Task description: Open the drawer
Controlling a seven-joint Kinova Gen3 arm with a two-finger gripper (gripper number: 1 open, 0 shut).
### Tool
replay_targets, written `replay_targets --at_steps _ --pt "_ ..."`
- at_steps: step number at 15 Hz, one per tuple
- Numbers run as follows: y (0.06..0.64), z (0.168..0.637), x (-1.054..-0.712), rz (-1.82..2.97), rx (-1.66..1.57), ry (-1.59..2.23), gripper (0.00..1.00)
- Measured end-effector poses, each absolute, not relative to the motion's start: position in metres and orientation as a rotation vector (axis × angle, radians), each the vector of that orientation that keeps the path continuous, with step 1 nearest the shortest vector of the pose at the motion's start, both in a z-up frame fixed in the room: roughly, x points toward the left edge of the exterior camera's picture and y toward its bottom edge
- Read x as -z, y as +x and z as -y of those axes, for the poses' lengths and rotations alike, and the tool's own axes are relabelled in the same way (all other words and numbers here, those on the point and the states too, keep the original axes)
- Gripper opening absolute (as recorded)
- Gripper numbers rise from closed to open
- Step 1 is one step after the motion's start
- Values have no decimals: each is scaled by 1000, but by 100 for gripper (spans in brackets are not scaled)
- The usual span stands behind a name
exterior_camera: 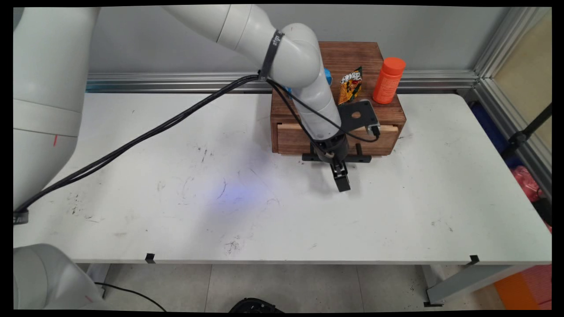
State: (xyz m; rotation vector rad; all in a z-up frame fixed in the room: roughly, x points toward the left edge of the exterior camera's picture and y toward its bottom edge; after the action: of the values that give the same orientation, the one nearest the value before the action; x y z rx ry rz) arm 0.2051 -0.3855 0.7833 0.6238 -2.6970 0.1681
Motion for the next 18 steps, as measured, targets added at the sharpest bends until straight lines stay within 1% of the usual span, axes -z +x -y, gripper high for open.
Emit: replay_targets --at_steps 18 --pt "186 321 -787 2715 -74 588 100"
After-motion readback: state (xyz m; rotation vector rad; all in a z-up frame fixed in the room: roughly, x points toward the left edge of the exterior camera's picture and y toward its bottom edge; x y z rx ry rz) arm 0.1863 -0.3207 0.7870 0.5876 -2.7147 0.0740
